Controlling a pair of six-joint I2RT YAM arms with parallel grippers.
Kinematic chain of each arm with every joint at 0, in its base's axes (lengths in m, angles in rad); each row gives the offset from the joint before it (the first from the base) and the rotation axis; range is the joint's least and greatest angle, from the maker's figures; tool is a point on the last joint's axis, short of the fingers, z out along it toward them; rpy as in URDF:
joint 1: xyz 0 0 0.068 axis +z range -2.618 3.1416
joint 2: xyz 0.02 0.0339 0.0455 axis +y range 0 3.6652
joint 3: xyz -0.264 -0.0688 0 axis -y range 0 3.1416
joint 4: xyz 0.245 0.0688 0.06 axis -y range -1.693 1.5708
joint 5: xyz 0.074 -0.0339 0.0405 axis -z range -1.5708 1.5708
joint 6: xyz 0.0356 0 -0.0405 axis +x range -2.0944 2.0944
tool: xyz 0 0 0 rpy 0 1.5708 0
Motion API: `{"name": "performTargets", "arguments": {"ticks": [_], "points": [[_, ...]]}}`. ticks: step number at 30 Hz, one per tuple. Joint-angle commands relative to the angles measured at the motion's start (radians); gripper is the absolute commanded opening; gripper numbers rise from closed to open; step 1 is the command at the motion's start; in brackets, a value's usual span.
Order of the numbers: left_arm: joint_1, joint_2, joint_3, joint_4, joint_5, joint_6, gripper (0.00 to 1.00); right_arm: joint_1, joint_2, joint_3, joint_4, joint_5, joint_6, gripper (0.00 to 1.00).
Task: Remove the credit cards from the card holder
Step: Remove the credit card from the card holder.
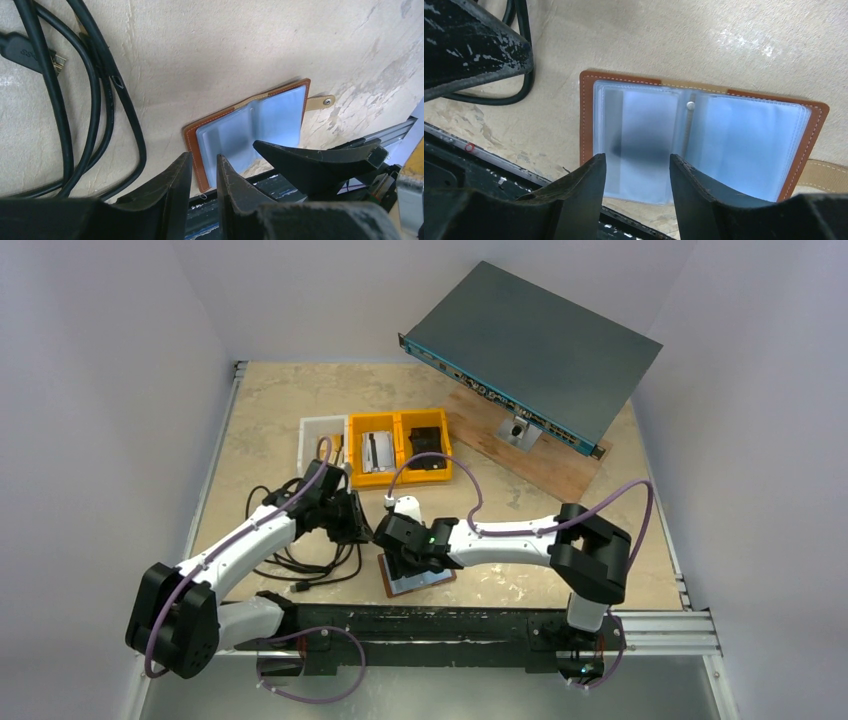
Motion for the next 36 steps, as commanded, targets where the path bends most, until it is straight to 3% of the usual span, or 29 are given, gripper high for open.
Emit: {"name": "performTargets", "arguments": {"ticks": [1,9,15,21,26,36], "points": [[0.010,-0.027,-0.013,0.004,0.004,0.030,0.24,0.016,0.014,0.049,-0.072,0.049,-0.009,0.49],[0.010,-0.031,-0.040,0.034,0.036,0.024,0.24,0.021,0.083,0.049,-0.083,-0.006,0.031,0.48],[0.009,-0.029,-0.061,0.047,0.058,0.031,0.24,0.005,0.082,0.015,-0.004,-0.078,0.072,0.22],[0.009,-0.009,-0.096,0.095,0.101,0.026,0.23,-0.048,0.030,-0.074,0.116,-0.149,0.111,0.09],[0.000,0.022,-0.122,0.149,0.162,0.016,0.17,-0.107,-0.044,-0.214,0.276,-0.224,0.159,0.05],[-0.120,0.170,-0.111,0.248,0.139,-0.022,0.06,-0.173,-0.110,-0.387,0.505,-0.318,0.215,0.02]]}}
